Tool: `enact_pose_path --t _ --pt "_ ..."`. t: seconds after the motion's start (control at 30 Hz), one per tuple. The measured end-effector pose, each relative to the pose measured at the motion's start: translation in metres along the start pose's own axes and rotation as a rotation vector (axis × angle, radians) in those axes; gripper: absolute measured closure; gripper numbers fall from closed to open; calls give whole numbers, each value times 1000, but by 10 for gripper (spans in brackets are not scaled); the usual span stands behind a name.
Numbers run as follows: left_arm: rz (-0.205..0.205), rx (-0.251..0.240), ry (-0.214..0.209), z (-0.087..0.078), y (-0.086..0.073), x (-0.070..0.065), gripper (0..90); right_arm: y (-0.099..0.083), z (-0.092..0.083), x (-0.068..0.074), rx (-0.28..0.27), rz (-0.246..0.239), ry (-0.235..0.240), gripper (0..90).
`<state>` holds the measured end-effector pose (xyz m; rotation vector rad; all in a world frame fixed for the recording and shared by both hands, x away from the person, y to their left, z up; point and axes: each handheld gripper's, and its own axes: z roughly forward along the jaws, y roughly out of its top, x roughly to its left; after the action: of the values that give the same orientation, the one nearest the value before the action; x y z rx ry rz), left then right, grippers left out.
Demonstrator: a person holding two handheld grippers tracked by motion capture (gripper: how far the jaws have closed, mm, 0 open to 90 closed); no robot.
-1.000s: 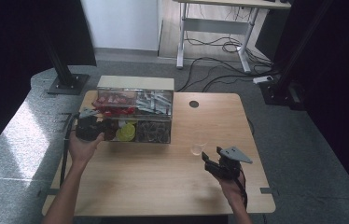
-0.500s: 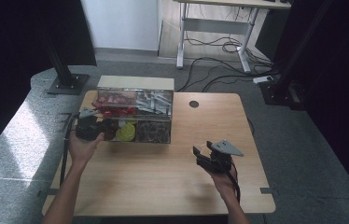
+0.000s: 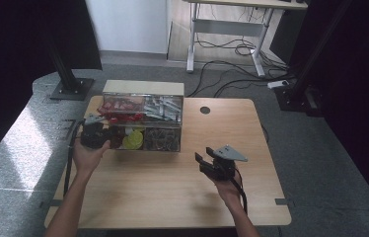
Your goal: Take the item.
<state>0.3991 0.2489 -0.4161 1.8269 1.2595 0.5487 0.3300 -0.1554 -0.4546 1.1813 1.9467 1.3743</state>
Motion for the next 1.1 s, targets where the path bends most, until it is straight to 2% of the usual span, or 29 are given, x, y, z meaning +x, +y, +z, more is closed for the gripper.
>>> enact_pose_path --t 0.1,0.53,0.83,1.1 --pt "1 0 2 0 0 0 900 -1 5 3 1 12 17 501" --pt "2 -1 2 0 0 0 900 2 21 17 20 -18 41 512" --pt "3 2 1 0 0 0 900 6 39 28 40 -34 65 505" --pt "3 4 0 0 0 0 900 12 44 30 29 -25 66 501"
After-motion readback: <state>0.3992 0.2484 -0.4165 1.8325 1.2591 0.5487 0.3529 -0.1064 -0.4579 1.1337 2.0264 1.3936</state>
